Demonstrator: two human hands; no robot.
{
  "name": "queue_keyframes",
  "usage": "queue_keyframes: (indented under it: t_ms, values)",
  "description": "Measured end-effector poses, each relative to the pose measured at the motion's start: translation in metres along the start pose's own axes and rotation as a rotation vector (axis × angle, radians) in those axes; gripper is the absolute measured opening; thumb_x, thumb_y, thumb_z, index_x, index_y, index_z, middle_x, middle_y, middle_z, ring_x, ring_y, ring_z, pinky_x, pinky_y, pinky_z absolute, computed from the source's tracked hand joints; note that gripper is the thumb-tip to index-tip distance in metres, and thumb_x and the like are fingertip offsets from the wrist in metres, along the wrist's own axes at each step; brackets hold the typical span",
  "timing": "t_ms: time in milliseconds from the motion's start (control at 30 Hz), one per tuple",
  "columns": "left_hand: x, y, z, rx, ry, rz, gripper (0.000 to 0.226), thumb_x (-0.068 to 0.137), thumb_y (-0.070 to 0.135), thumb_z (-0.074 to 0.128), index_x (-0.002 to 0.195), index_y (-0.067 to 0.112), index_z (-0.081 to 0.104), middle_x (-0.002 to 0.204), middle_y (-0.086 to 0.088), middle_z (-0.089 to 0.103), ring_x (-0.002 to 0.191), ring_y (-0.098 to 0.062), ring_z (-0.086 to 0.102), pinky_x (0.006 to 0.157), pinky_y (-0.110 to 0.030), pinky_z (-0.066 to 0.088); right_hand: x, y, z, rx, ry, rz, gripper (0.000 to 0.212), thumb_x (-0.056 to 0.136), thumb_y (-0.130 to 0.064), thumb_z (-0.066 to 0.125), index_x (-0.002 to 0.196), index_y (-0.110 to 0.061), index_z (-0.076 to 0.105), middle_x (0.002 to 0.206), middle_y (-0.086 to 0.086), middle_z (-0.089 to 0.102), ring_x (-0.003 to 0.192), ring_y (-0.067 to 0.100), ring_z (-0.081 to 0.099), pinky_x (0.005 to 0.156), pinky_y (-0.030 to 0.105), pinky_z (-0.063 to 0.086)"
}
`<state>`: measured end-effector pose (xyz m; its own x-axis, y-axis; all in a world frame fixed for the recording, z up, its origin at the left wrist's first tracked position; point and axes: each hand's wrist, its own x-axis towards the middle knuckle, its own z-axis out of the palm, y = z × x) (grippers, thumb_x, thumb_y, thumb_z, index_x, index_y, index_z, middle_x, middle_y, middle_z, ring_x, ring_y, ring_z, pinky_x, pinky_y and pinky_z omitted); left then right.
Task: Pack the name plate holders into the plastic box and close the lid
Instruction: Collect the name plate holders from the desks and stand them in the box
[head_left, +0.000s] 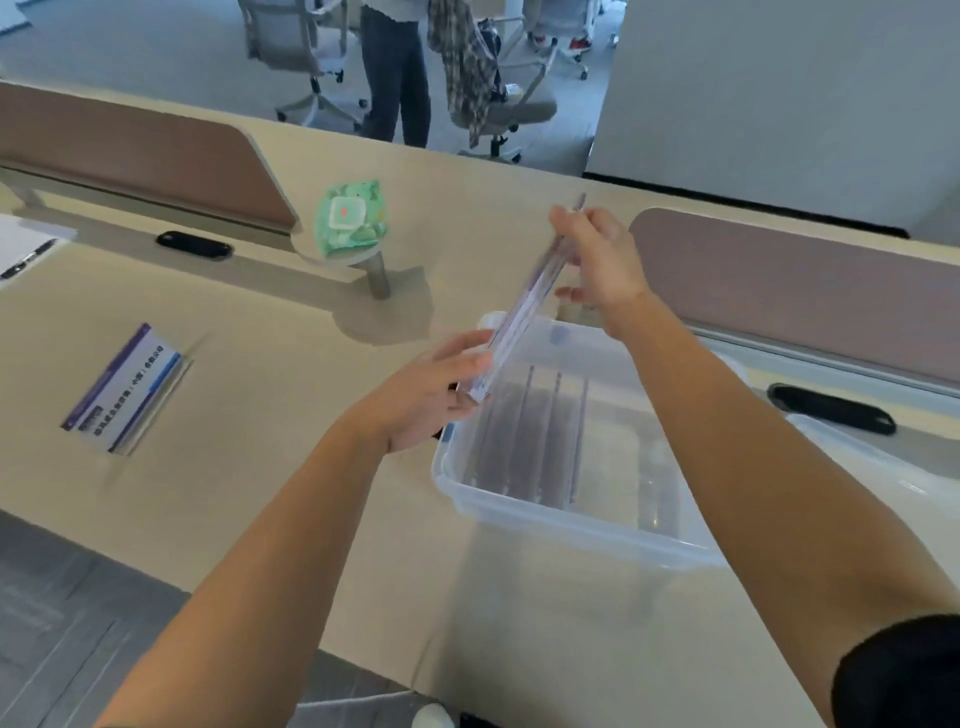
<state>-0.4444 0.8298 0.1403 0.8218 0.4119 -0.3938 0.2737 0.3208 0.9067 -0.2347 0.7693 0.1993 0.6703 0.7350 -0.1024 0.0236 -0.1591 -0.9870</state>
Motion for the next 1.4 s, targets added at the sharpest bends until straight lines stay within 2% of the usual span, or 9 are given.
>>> queue_keyframes:
  t_ms: [167, 267, 467, 600, 800, 967, 1100, 1233, 1400]
  values:
    - [-0.010, -0.004, 0.035, 0.081, 0.021, 0.150, 0.054, 0.067, 0.045, 0.074, 0.119, 0.045, 0.060, 0.103, -0.007, 0.060, 0.095, -0.020, 0.055, 0.097, -0.035, 0.047, -0.041, 0.001, -0.027, -0.001, -0.034, -0.019, 0.047, 0.088, -0.054, 0.054, 0.126, -0.026, 0.049, 0.123, -0.012, 0.053, 0.107, 0.003, 0.049, 0.088, 0.035, 0.043]
    - [-0.023, -0.015, 0.049, 0.072, -0.013, 0.208, 0.052, 0.078, 0.033, 0.075, 0.126, 0.038, 0.056, 0.085, 0.007, 0.064, 0.085, -0.011, 0.058, 0.097, -0.032, 0.046, -0.072, 0.000, -0.029, -0.063, -0.013, 0.066, 0.073, 0.090, -0.055, 0.059, 0.150, -0.039, 0.022, 0.152, -0.007, 0.034, 0.123, 0.018, 0.039, 0.098, 0.054, 0.042]
    - [-0.044, -0.032, 0.088, 0.067, -0.259, 0.192, 0.074, 0.067, 0.044, 0.078, 0.134, 0.050, 0.047, 0.081, 0.019, 0.069, 0.105, -0.013, 0.061, 0.112, -0.046, 0.034, -0.133, -0.005, -0.060, -0.109, 0.135, 0.047, 0.067, 0.083, -0.051, 0.073, 0.140, -0.041, 0.039, 0.136, -0.007, 0.054, 0.108, 0.023, 0.060, 0.087, 0.050, 0.055]
    - [-0.051, -0.030, 0.112, 0.327, -0.459, 0.206, 0.113, 0.050, 0.055, 0.091, 0.142, 0.062, 0.025, 0.144, 0.005, 0.048, 0.134, -0.017, 0.045, 0.113, -0.048, 0.034, -0.156, -0.003, -0.095, -0.047, 0.233, 0.133, 0.058, 0.076, -0.059, 0.074, 0.128, -0.039, 0.055, 0.125, -0.010, 0.061, 0.110, 0.036, 0.063, 0.084, 0.050, 0.057]
    - [-0.039, -0.027, 0.161, 0.579, -0.223, 0.332, 0.105, 0.067, 0.026, 0.091, 0.147, 0.045, 0.027, 0.115, 0.003, 0.052, 0.100, -0.016, 0.060, 0.086, -0.025, 0.053, -0.156, 0.014, -0.137, 0.127, 0.071, 0.153, 0.048, 0.076, -0.057, 0.071, 0.119, -0.045, 0.054, 0.139, 0.000, 0.050, 0.118, 0.039, 0.056, 0.091, 0.059, 0.052]
    - [-0.006, -0.028, 0.196, 0.680, -0.217, 0.329, 0.117, 0.069, 0.019, 0.090, 0.146, 0.059, 0.011, 0.125, 0.007, 0.045, 0.094, -0.007, 0.062, 0.072, -0.018, 0.057, -0.126, 0.037, -0.172, 0.256, -0.150, 0.148, 0.063, 0.080, -0.056, 0.067, 0.137, -0.048, 0.043, 0.149, 0.003, 0.045, 0.130, 0.032, 0.051, 0.100, 0.052, 0.047]
    - [0.022, -0.034, 0.216, 0.748, -0.157, 0.326, 0.123, 0.072, 0.016, 0.088, 0.146, 0.062, 0.001, 0.132, 0.009, 0.043, 0.086, 0.001, 0.060, 0.069, -0.017, 0.054, -0.102, 0.044, -0.189, 0.025, -0.153, 0.130, 0.082, 0.075, -0.069, 0.063, 0.148, -0.047, 0.030, 0.155, 0.001, 0.040, 0.137, 0.034, 0.043, 0.107, 0.056, 0.042]
    - [0.043, -0.047, 0.221, 0.732, -0.014, 0.332, 0.117, 0.073, 0.022, 0.087, 0.144, 0.063, 0.003, 0.130, 0.004, 0.039, 0.099, -0.010, 0.058, 0.076, -0.020, 0.056, -0.096, 0.035, -0.198, -0.413, -0.178, -0.003, 0.057, 0.099, -0.045, 0.049, 0.152, -0.033, 0.031, 0.139, -0.001, 0.058, 0.110, 0.023, 0.066, 0.081, 0.042, 0.060]
    - [0.059, -0.053, 0.204, 0.763, 0.078, 0.344, 0.117, 0.075, 0.022, 0.085, 0.146, 0.059, -0.001, 0.126, 0.003, 0.032, 0.112, -0.009, 0.051, 0.073, -0.014, 0.052, -0.102, 0.040, -0.195, -0.453, -0.259, -0.012, 0.061, 0.097, -0.020, 0.060, 0.147, -0.040, 0.031, 0.130, -0.005, 0.061, 0.080, 0.010, 0.072, 0.064, 0.034, 0.064]
